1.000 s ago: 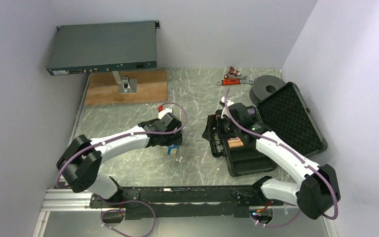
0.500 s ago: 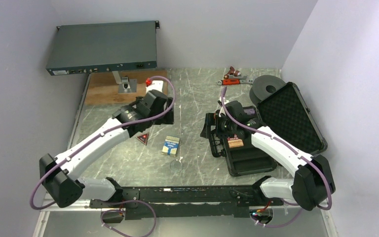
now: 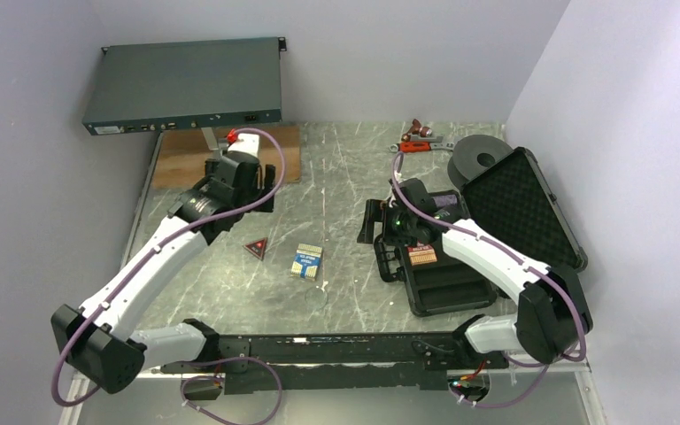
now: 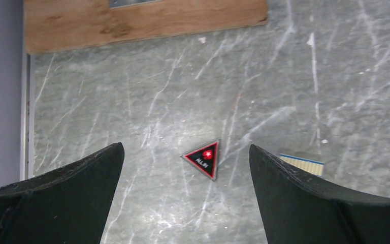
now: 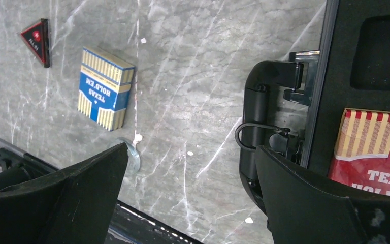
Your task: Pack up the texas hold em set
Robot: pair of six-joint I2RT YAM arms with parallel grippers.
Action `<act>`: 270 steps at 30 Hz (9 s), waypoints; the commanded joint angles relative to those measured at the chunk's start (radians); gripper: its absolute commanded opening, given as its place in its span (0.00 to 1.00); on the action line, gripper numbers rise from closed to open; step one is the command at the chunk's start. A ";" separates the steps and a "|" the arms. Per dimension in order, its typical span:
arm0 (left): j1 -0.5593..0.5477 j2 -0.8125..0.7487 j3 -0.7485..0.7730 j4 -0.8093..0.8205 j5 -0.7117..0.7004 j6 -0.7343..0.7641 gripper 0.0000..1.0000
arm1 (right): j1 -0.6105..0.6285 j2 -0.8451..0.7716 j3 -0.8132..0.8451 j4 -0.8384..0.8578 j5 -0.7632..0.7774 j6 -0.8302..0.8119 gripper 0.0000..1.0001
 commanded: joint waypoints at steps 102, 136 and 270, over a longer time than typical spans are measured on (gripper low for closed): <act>0.064 -0.296 -0.140 0.126 -0.076 0.112 0.97 | 0.454 0.796 0.731 -0.215 0.266 0.005 0.70; 0.064 -0.289 -0.142 0.126 -0.078 0.112 0.96 | 0.494 0.865 0.926 -0.435 0.341 0.097 0.89; 0.064 -0.267 -0.161 0.148 0.031 0.101 0.97 | -0.479 -0.289 -0.286 0.233 0.131 -0.918 0.00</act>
